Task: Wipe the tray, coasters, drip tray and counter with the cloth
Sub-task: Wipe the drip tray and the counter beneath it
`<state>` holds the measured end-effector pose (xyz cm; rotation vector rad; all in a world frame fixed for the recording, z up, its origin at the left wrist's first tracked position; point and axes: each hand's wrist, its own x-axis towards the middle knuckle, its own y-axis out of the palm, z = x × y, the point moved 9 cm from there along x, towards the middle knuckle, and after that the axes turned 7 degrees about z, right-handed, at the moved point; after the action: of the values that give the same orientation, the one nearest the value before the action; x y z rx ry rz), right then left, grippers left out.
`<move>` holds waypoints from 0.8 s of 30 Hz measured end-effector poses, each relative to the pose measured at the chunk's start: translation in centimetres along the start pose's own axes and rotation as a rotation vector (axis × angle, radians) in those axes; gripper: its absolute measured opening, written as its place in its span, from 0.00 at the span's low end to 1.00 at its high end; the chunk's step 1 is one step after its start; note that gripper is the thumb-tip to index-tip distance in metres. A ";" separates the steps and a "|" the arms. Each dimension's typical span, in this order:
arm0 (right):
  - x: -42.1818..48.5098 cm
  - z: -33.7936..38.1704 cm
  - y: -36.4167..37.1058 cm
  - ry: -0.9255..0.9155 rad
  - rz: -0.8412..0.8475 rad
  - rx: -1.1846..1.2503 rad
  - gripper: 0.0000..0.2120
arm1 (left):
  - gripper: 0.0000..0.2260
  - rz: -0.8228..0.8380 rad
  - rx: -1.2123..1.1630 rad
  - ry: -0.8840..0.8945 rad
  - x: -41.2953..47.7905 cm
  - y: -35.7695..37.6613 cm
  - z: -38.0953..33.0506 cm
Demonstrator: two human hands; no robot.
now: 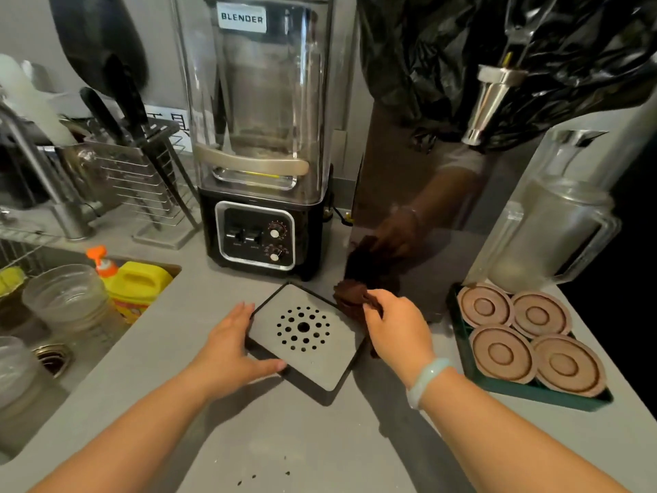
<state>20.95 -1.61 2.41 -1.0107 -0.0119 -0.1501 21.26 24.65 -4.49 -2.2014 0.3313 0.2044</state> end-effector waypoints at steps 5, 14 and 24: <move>-1.8 3.8 6.7 -0.219 0.280 -0.094 0.19 | 0.54 -0.011 0.022 0.162 0.9 0.2 -1.6; -8.4 4.7 6.5 -0.563 0.507 -0.122 0.22 | 0.60 -0.043 0.047 0.074 1.1 -0.3 -1.1; -4.3 -0.2 0.3 -0.040 0.082 -0.090 0.12 | 0.44 -0.085 0.010 0.136 0.7 -0.1 -1.4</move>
<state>16.72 -1.11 1.74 -1.1018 0.0001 -0.0557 22.02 23.45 -3.79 -2.2196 0.3119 0.0058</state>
